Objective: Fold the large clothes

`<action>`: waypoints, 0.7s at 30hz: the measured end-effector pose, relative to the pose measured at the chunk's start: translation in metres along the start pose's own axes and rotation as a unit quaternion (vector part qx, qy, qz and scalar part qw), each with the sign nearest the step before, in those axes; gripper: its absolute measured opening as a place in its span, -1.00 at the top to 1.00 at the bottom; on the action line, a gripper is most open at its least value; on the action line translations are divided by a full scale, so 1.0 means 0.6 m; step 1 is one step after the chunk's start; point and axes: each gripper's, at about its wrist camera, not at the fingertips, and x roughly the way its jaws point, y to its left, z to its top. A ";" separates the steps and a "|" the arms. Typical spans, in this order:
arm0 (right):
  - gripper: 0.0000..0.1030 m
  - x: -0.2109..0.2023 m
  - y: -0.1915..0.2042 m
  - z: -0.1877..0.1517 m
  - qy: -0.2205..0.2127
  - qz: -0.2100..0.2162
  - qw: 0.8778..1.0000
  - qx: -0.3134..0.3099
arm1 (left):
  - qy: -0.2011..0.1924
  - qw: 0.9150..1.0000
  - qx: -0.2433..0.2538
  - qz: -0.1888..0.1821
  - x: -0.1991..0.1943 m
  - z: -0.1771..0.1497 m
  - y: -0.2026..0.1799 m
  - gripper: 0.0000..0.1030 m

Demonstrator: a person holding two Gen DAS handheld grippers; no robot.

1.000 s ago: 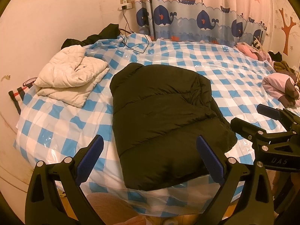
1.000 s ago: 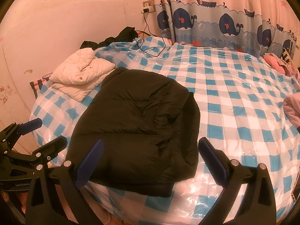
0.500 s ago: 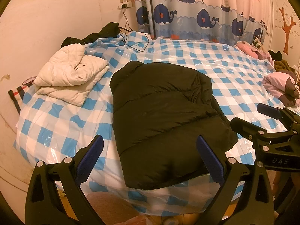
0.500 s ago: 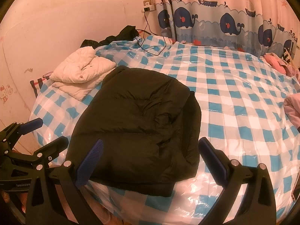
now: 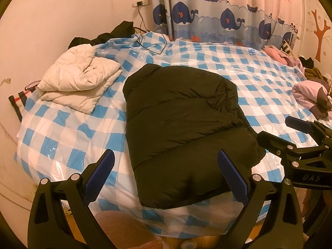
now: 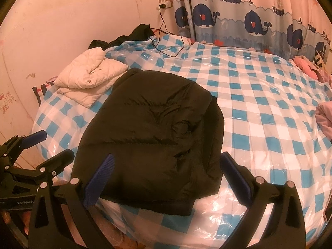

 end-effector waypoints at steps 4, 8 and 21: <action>-0.89 0.006 0.002 -0.006 0.008 0.001 1.000 0.000 | 0.004 1.000 -0.003 0.000 0.005 -0.006 0.005 -0.85; -0.89 0.009 0.001 -0.009 0.012 0.000 1.000 0.001 | 0.011 1.000 -0.003 0.001 0.010 -0.007 0.005 -0.85; -0.89 0.031 -0.013 -0.017 0.062 0.000 0.998 0.004 | 0.031 0.999 -0.010 -0.013 0.028 -0.005 0.013 -0.85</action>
